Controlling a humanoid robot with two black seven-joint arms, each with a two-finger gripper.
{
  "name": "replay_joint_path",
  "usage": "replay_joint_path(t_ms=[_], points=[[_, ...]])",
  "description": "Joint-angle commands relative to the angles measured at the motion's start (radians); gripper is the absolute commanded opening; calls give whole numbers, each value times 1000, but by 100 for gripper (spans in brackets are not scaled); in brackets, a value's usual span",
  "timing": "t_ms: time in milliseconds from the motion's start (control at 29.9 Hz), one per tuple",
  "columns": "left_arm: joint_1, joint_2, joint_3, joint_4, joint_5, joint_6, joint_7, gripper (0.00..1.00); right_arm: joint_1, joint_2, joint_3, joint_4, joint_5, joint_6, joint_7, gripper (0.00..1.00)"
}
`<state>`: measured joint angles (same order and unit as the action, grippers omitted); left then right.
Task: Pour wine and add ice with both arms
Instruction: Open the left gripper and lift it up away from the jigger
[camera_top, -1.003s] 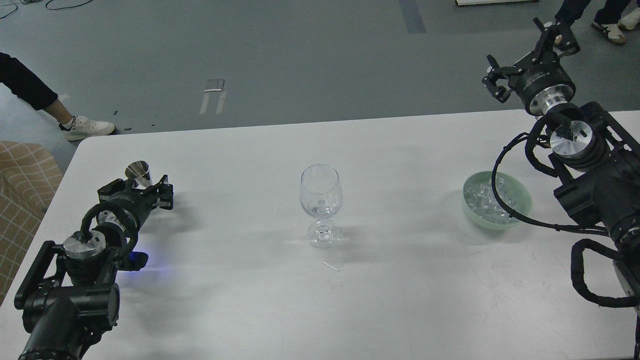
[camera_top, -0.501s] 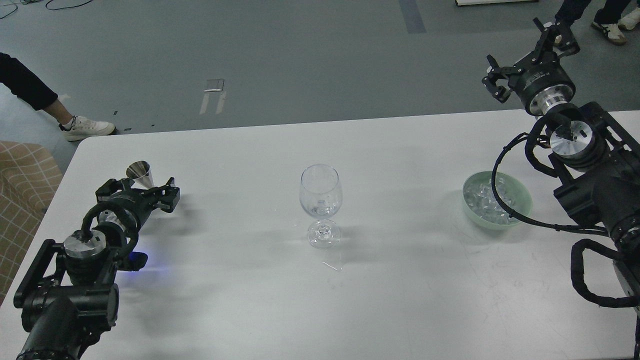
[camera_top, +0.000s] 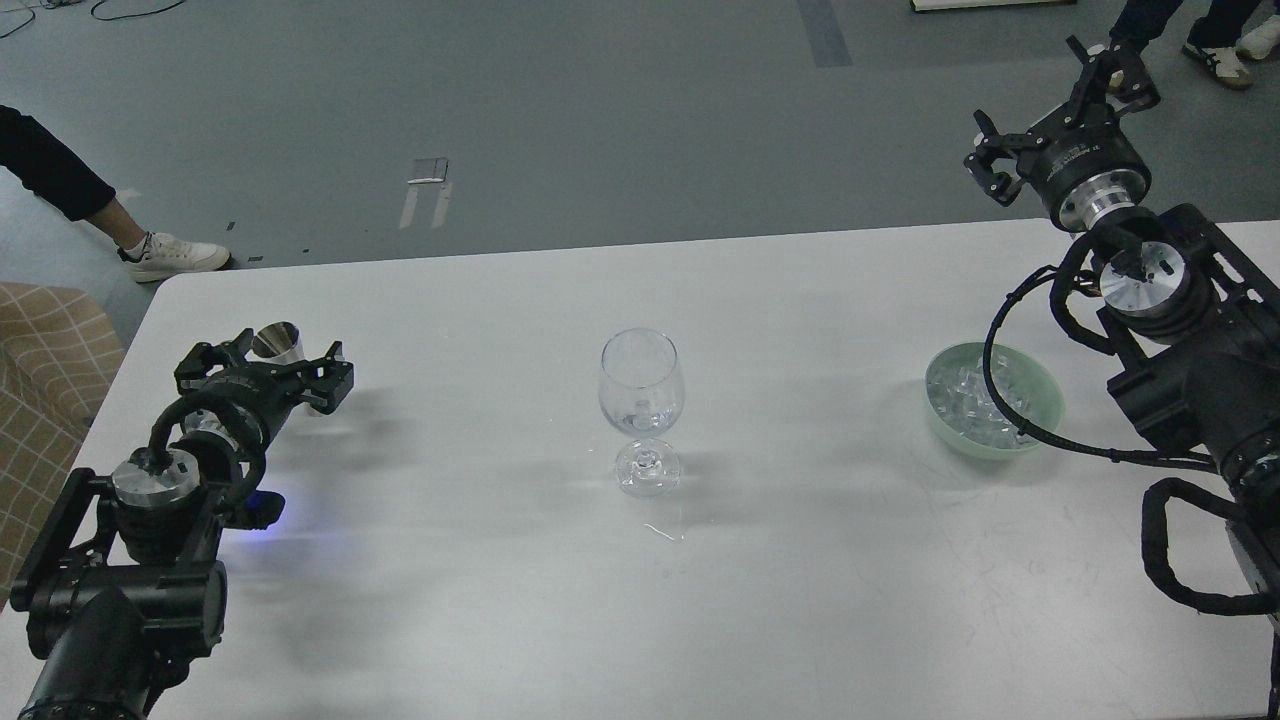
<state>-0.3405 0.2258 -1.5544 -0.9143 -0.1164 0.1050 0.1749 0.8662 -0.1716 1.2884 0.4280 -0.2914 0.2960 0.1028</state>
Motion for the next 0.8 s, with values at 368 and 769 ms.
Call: replay_joint_path(t_ms=[368,769], points=[[5,40,-12,-124,-2,70,8,97,1,0,0,0,0,2,0,100],[-20,82,5,-147,1,61,20,97,-1,-2,0,2,2,3,0,100]])
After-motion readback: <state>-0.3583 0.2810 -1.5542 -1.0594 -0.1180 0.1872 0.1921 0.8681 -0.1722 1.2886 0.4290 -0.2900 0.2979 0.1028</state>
